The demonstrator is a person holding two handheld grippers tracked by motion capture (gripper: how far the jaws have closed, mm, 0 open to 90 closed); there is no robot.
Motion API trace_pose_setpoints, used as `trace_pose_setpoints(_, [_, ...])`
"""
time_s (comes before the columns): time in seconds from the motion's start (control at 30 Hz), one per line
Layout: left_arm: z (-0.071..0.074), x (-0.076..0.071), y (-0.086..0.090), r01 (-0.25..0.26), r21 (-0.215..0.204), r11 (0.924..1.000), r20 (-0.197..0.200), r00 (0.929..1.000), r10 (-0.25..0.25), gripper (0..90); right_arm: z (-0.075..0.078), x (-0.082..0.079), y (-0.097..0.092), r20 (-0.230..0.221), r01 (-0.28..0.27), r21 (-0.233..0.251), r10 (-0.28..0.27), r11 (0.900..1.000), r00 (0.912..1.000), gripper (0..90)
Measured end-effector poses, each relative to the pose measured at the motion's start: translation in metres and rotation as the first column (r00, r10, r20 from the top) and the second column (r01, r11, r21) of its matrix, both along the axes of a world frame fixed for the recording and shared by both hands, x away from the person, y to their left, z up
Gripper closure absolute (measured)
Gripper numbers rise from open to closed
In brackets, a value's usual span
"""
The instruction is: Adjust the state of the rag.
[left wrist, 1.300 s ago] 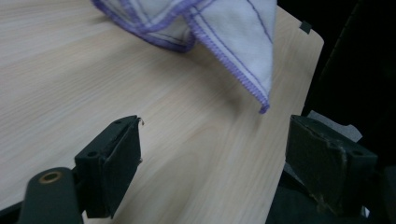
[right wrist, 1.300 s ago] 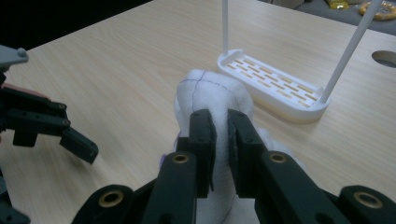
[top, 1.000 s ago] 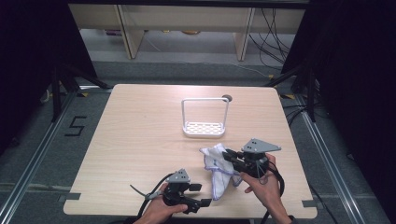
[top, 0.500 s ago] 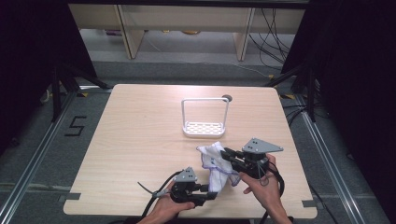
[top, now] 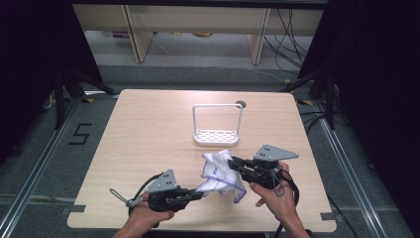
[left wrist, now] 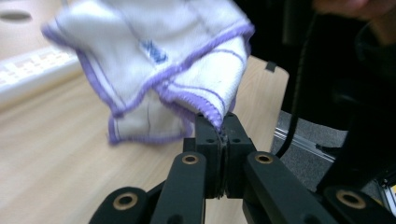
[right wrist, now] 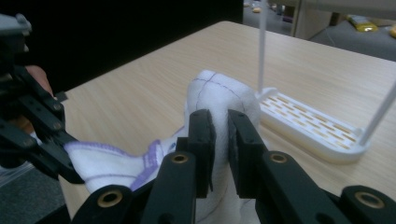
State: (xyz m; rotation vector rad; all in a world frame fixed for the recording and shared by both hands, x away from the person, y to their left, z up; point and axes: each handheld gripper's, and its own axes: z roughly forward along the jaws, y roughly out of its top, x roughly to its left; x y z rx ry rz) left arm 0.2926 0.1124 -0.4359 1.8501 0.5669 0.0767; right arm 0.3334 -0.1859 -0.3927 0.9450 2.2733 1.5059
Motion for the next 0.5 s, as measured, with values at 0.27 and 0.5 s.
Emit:
trace_pose_setpoints(0.27, [0.048, -0.006, 0.026, 0.013, -0.004, 0.9999, 0.044, 0.9990, -0.012, 87.5, 0.007, -0.003, 0.020, -0.058, -0.116, 0.085, 0.121, 0.9896, 0.9909, 79.6])
trace_pose_setpoints(0.5, [-0.035, 0.052, 0.021, -0.090, 0.159, 0.9831, -0.063, 0.9929, 0.101, 87.4, -0.051, 0.033, 0.015, -0.228, -0.029, -0.062, 0.014, 0.9976, 0.9735, 78.7])
